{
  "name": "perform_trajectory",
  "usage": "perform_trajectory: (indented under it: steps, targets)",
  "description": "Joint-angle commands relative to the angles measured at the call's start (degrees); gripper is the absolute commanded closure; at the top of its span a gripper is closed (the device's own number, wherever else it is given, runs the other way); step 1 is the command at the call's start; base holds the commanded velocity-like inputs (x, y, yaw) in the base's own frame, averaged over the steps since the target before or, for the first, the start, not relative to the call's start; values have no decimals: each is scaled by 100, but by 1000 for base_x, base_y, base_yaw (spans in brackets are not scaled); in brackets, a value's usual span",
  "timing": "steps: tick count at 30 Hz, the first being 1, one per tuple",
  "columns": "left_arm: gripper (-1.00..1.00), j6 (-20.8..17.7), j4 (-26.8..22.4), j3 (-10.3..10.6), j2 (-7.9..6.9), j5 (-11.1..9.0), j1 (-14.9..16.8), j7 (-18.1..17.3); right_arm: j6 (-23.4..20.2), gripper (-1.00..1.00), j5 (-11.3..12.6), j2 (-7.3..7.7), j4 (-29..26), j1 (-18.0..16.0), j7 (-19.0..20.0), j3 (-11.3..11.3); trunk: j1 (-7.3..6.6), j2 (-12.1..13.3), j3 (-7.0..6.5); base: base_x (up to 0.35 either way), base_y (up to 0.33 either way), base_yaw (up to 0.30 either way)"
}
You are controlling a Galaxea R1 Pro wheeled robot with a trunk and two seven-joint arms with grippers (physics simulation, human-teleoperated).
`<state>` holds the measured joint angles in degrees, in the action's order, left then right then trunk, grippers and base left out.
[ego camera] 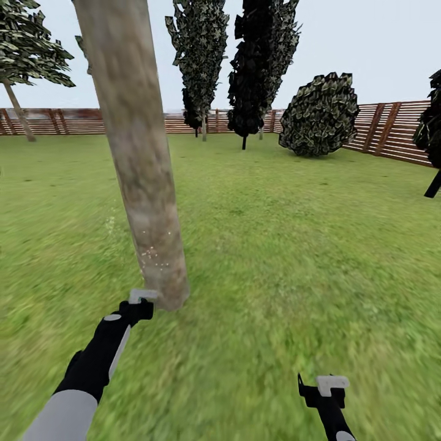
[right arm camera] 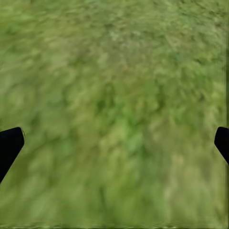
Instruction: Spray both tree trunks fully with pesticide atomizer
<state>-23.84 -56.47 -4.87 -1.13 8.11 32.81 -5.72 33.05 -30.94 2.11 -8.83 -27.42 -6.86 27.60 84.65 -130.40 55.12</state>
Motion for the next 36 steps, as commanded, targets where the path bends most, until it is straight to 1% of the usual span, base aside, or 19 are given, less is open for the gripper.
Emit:
perform_trajectory:
  steps: [1,3,5,6,8,10,12,13,14,16,18,20,22,23,26,29,31,32,36]
  targets:
    - [100,-6,-7,-5,-20,-6,7,0,0,-100,0,0,-2,0,0,0,0,0,0,-248,0,0]
    - [100,-57,-37,-126,-62,-10,20,-1,0,-100,0,0,-3,0,0,0,0,0,0,-96,0,0]
    - [100,-248,-226,-375,-94,-11,17,-21,0,-100,0,0,-1,0,0,0,0,0,0,-27,0,0]
    - [100,-471,-487,-595,-130,-15,11,-36,0,-100,0,0,0,0,0,0,0,0,0,-9,0,0]
    - [100,-705,-812,-696,-156,-17,3,-51,0,-100,0,0,3,0,0,0,0,0,0,-3,0,0]
    - [100,-767,-940,-595,-122,-2,0,-57,0,-100,0,0,3,0,0,0,0,0,0,-1,0,0]
    - [100,-801,-1000,98,-94,-19,-2,-55,0,-100,0,0,4,0,0,0,0,0,0,0,0,0]
    - [100,-811,-1007,223,-94,-31,2,-58,0,-100,0,0,4,0,0,0,0,0,0,0,0,0]
    - [100,-824,-1017,262,-104,-37,3,-59,0,-100,0,0,1,0,0,0,0,0,0,0,0,0]
    - [100,-843,-1104,203,-138,-114,5,-65,0,-100,0,0,2,0,0,0,0,0,0,0,0,0]
    - [100,-859,-1282,-129,-197,-500,0,-74,0,-100,0,0,3,0,0,0,0,0,0,0,0,0]
    - [100,-866,-1340,-238,-262,-639,-3,-74,0,-100,0,0,4,0,0,0,0,0,0,-5,0,0]
    - [100,-880,-1367,-156,-269,-675,-9,-69,0,-100,0,0,4,0,0,0,0,0,0,-190,0,0]
    - [100,-889,-1374,45,-252,-685,-9,-60,0,-100,0,0,3,0,0,0,0,0,0,-324,0,0]
    - [100,-896,-1380,105,-257,-681,-4,-53,0,-100,0,0,4,0,0,0,0,0,0,-161,0,0]
    - [100,-929,-1544,9,-312,-692,-3,-52,0,-100,0,0,4,0,0,0,0,0,0,-26,0,0]
    - [100,-1075,-1689,-156,-324,-698,-3,-54,0,-100,0,0,4,0,0,0,0,0,0,-6,0,0]
    - [100,-1259,-1809,-285,-334,-706,-3,-57,0,-100,0,0,4,0,0,0,0,0,0,-2,0,0]
    - [100,-1557,-2082,-349,-307,-698,-3,-60,0,-100,0,0,4,0,0,0,0,0,0,0,0,0]
